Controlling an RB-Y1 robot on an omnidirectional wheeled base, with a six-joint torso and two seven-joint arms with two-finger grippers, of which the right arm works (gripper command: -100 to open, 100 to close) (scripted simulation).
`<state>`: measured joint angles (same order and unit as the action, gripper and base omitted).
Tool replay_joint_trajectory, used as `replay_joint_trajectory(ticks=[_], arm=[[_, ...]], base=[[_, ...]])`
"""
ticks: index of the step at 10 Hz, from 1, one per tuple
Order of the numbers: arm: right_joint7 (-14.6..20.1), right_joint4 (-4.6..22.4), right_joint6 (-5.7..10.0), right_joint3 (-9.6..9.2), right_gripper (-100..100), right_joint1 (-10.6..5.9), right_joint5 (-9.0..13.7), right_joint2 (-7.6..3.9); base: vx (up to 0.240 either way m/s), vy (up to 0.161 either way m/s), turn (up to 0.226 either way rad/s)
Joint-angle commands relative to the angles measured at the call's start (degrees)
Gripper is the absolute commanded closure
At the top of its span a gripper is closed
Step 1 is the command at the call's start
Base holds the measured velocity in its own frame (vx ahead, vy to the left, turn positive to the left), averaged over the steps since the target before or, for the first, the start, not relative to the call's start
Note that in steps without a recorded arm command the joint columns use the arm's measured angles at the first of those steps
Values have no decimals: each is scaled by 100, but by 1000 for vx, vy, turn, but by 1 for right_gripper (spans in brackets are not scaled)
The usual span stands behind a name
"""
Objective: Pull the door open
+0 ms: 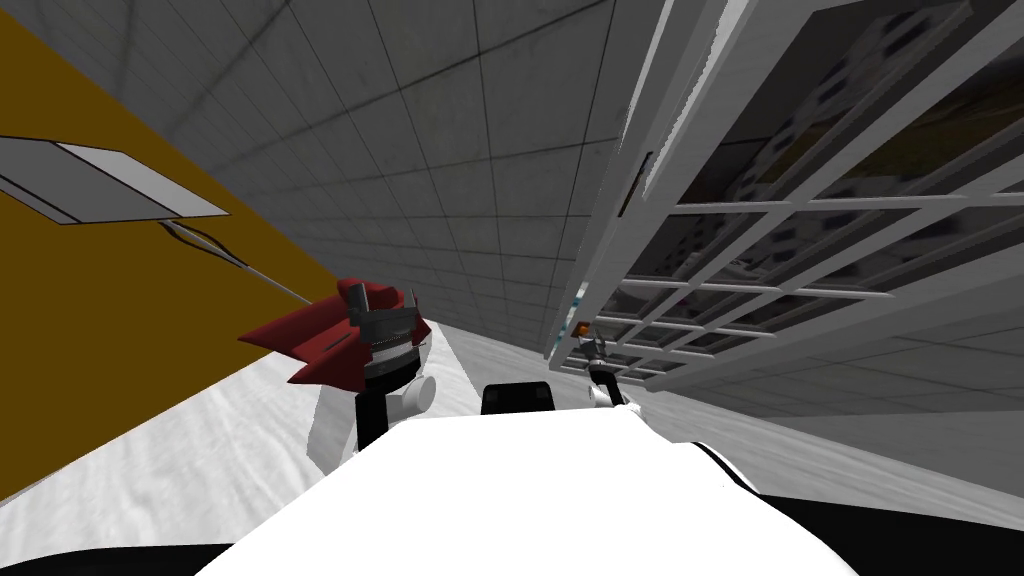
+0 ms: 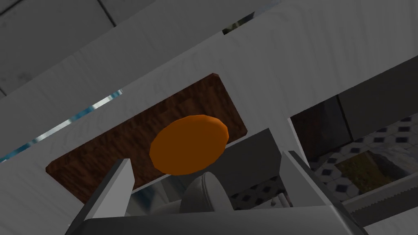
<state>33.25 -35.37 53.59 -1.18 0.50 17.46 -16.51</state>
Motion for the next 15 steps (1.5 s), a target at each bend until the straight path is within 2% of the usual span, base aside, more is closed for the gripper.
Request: replay_joint_trajectory(ticks=[1,2,6,7,9,15], arm=[[286,-29,-34,-55,-100,-25,110,25],[369,-29,-34,-55,-100,-25,110,25],[1045,-68,-94,-179,-100,-91,357,91],[1074,-68,-94,-179,-100,-91,357,91],[1450,-96,-137,-267,-100,-138,532,139],[2263,-138,-201,-400,-100,-209,797,210]], base=[[-70,-17,31],[-51,-16,14],[-62,-11,20],[-40,-6,13],[-66,-11,31],[-60,-12,19]])
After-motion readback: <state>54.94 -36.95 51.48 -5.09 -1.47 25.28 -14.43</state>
